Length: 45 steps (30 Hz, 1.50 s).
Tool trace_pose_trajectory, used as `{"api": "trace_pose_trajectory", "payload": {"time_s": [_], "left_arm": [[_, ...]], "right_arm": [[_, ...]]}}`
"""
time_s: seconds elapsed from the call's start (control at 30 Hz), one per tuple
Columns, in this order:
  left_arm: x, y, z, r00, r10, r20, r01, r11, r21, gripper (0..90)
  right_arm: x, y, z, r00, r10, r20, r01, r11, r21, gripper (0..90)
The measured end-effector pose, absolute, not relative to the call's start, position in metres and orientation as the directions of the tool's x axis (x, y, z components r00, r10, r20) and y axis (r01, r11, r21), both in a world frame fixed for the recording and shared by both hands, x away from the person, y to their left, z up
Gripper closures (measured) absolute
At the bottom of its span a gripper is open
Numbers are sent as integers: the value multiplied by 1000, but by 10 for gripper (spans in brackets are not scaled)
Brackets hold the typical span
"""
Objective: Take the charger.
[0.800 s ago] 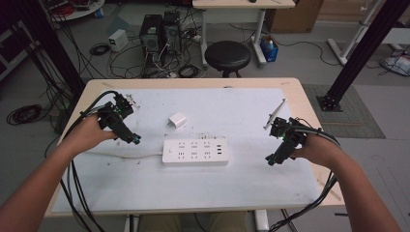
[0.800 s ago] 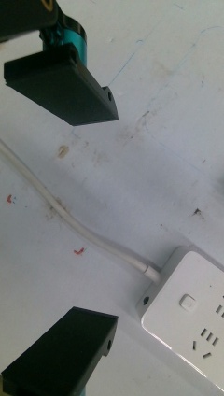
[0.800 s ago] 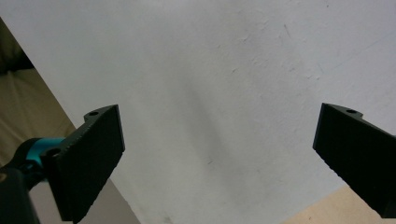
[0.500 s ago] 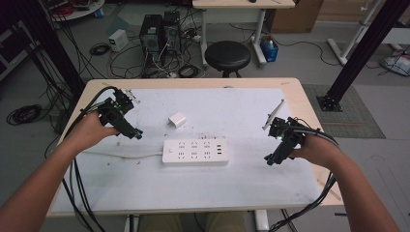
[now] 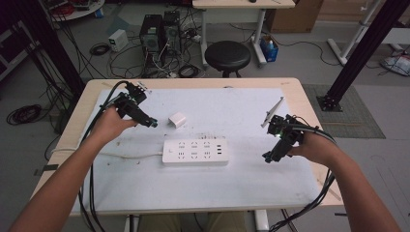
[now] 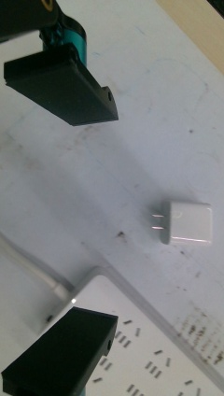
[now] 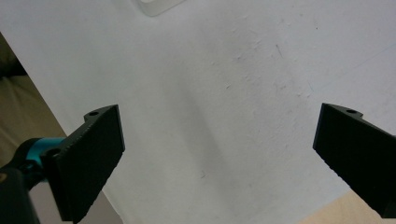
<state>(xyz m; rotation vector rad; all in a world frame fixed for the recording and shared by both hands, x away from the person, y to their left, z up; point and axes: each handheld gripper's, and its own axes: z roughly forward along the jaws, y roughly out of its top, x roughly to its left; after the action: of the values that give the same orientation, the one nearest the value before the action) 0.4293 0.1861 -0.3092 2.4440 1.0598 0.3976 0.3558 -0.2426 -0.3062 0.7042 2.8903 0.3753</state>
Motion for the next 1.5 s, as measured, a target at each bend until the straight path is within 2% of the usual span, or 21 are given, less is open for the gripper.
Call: {"api": "trace_pose_trajectory", "payload": {"time_s": [0.2,0.37,0.73,1.03,1.1,1.3,1.5], "left_arm": [[442,170,-318,675,735,56,611,-601,515,43],[466,154,-340,670,742,32,635,-594,494,43],[498,142,-378,668,744,-17,650,-571,501,43],[512,133,-409,672,739,-50,671,-580,462,47],[514,133,-413,676,735,-58,673,-583,455,132],[518,133,-421,673,737,-56,681,-589,435,140],[519,132,-422,675,737,-43,673,-591,445,217]], "right_arm": [[356,-242,-306,-884,461,-79,426,863,270,14],[359,-242,-308,-883,464,-74,431,863,264,14],[362,-236,-311,-890,451,-65,422,870,255,14],[366,-237,-312,-889,454,-61,428,870,246,14],[367,-237,-313,-890,453,-60,426,871,244,14],[368,-239,-314,-888,457,-57,432,870,239,14],[369,-239,-314,-887,458,-53,435,870,234,14]]}}
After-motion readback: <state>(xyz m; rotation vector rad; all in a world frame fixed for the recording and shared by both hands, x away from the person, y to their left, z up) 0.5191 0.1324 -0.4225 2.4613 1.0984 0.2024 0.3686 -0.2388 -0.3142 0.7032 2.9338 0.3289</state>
